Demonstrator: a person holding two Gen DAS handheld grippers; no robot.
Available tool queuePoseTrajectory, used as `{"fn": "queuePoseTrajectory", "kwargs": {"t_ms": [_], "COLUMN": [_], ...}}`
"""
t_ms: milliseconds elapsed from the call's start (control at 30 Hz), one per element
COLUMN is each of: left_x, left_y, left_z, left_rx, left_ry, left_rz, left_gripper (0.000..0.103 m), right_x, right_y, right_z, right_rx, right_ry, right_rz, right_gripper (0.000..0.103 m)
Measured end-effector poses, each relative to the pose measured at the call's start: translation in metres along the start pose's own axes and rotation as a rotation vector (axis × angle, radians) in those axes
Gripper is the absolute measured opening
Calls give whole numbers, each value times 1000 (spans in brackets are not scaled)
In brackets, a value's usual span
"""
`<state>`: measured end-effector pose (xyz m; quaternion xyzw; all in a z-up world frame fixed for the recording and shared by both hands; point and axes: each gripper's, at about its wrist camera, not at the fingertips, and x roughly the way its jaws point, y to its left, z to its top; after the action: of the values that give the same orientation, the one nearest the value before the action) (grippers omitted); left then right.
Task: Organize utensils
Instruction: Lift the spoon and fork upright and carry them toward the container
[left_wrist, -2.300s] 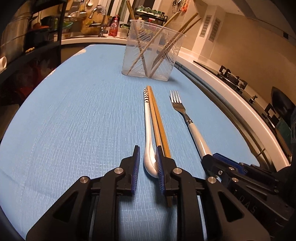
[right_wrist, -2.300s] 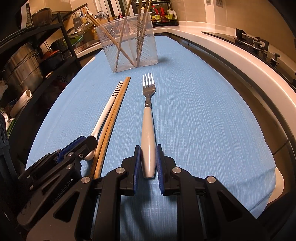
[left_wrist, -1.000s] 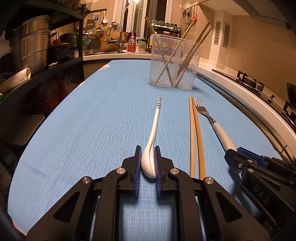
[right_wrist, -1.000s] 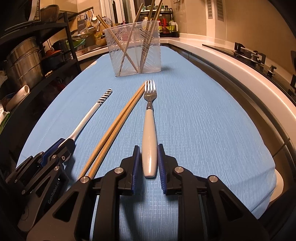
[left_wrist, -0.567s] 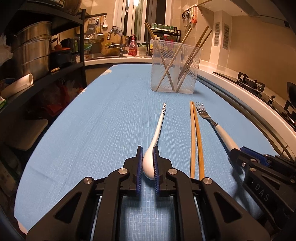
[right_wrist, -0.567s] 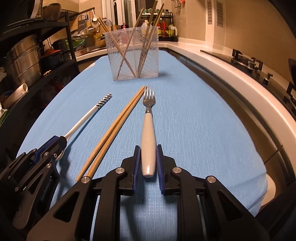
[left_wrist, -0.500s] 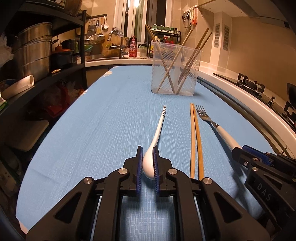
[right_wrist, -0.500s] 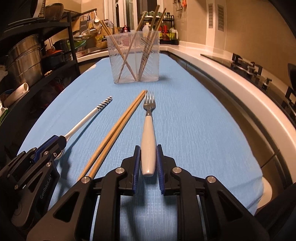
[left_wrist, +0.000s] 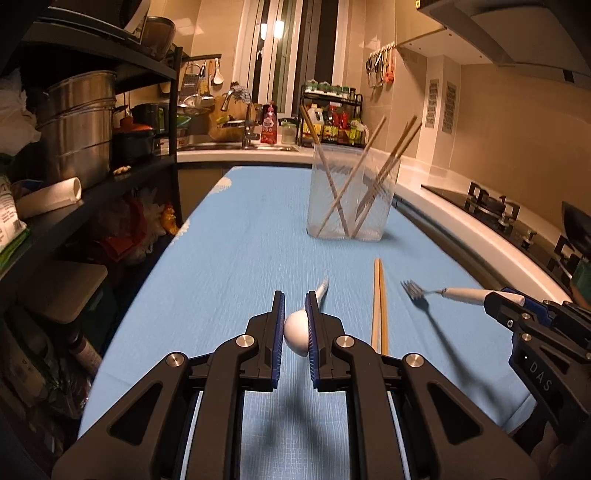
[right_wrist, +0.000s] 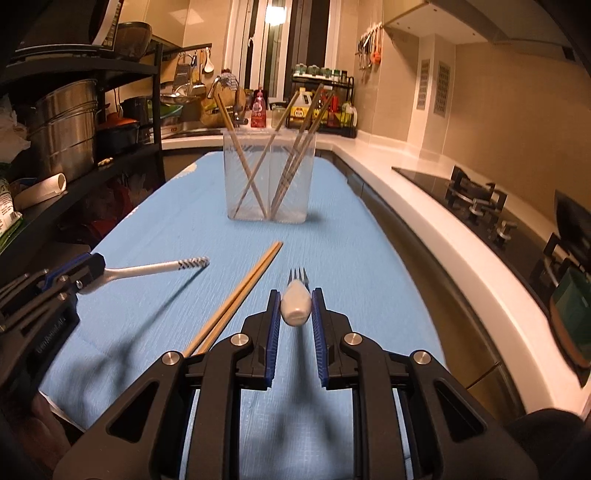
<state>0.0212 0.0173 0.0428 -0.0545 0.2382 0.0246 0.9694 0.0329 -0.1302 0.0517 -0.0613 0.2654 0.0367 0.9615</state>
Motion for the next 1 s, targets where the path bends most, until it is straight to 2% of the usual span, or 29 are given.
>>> {"fn": "queuePoseTrajectory", "kwargs": {"t_ms": [267, 467, 733, 1000], "left_x": [-19, -20, 5, 22], "left_y": [5, -2, -27, -30], "left_z": [37, 68, 115, 142], "left_rx": [19, 72, 176, 156], "left_ry": [-58, -78, 51, 143], "left_rz": [-11, -14, -27, -13], "left_gripper": [12, 12, 12, 12], "right_x": [-26, -26, -15, 0], "right_y": [-13, -17, -18, -22], "right_z": [31, 55, 93, 119], "right_rx": [-10, -12, -6, 16], "right_ry": [-87, -99, -63, -23], "right_rz": [5, 39, 107, 117], "right_gripper": [17, 17, 17, 17]}}
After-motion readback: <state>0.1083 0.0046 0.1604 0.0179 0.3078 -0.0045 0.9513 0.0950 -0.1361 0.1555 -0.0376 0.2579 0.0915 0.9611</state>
